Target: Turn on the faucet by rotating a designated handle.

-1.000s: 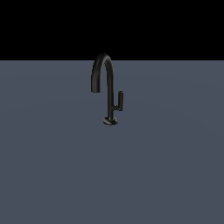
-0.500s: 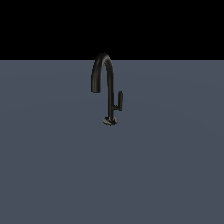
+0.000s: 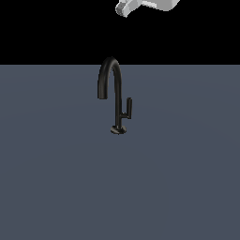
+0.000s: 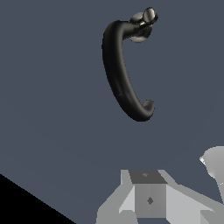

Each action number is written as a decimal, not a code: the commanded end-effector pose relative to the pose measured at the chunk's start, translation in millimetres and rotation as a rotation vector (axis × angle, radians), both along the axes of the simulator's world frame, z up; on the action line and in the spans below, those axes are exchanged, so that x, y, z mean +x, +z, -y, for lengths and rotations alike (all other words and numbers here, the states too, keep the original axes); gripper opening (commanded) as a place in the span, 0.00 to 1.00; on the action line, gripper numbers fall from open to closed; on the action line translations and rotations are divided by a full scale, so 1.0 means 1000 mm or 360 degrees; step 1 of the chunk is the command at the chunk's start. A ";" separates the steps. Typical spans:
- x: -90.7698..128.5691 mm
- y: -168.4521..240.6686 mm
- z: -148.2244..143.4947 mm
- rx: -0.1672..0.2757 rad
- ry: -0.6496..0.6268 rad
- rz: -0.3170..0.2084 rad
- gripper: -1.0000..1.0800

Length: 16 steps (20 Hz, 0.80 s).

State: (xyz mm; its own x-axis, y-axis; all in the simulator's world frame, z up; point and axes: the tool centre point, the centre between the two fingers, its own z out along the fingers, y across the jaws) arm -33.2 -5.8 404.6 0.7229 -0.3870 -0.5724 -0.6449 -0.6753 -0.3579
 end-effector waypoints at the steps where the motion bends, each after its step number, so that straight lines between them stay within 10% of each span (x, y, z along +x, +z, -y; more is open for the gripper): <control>1: 0.015 -0.011 0.005 0.0077 -0.0081 -0.0060 0.00; 16: 0.093 -0.105 0.034 0.0587 -0.0611 -0.0459 0.00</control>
